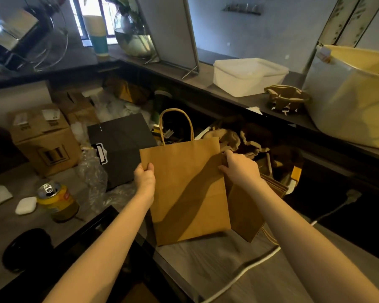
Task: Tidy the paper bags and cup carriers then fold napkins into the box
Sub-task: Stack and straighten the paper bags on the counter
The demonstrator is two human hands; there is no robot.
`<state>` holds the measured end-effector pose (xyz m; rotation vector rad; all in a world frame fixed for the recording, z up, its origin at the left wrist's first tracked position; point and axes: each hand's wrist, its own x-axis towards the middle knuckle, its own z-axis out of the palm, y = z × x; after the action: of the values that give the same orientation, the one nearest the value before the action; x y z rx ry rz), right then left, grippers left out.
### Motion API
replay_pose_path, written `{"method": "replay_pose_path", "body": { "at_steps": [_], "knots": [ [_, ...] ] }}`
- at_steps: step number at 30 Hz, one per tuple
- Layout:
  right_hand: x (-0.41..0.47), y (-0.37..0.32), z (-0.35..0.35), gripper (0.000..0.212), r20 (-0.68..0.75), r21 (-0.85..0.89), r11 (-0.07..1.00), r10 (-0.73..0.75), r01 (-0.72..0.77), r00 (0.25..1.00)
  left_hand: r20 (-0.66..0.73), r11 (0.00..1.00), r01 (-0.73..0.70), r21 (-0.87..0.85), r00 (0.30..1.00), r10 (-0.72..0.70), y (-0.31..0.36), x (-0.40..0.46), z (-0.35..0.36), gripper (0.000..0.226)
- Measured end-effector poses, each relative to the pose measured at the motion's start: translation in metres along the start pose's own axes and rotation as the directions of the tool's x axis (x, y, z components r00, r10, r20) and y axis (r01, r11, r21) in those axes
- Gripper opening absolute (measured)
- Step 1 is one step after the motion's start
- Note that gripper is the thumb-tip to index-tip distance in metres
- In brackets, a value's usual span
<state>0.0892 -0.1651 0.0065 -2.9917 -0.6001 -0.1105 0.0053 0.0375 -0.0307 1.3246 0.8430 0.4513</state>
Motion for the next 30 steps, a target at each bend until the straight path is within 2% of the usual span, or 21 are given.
{"method": "replay_pose_path", "body": {
  "at_steps": [5, 9, 12, 19, 24, 27, 30],
  "knots": [
    [-0.007, -0.004, 0.001, 0.027, -0.121, 0.013, 0.999, 0.046, -0.045, 0.992, -0.019, 0.998, 0.023, -0.054, 1.000, -0.024, 0.002, -0.002, -0.001, 0.024],
    [-0.025, 0.001, -0.022, 0.029, -0.236, 0.138, 0.986, 0.130, -0.099, 0.963, -0.033, 0.991, 0.035, -0.128, 0.999, -0.039, 0.004, -0.012, 0.005, 0.018],
    [-0.040, 0.012, -0.046, 0.033, -0.287, 0.234, 0.965, 0.187, -0.120, 0.939, 0.020, 0.981, 0.061, -0.186, 0.998, -0.058, 0.004, -0.028, 0.019, 0.012],
    [-0.096, 0.067, -0.078, 0.033, -0.287, 0.292, 0.911, 0.375, -0.292, 0.882, 0.219, 0.987, 0.061, -0.150, 0.975, -0.027, 0.010, -0.088, 0.076, 0.039],
    [-0.152, 0.121, -0.080, 0.036, -0.274, 0.338, 0.832, 0.534, -0.440, 0.800, 0.414, 0.995, 0.064, -0.072, 0.910, -0.028, -0.003, -0.128, 0.125, 0.041],
    [-0.186, 0.152, -0.081, 0.036, -0.242, 0.346, 0.770, 0.626, -0.537, 0.741, 0.551, 1.000, 0.011, -0.009, 0.834, -0.004, -0.011, -0.155, 0.153, 0.036],
    [-0.219, 0.177, -0.079, 0.036, -0.196, 0.347, 0.705, 0.699, -0.618, 0.687, 0.643, 0.999, 0.016, 0.044, 0.764, -0.041, -0.022, -0.183, 0.175, 0.040]
  ]
}}
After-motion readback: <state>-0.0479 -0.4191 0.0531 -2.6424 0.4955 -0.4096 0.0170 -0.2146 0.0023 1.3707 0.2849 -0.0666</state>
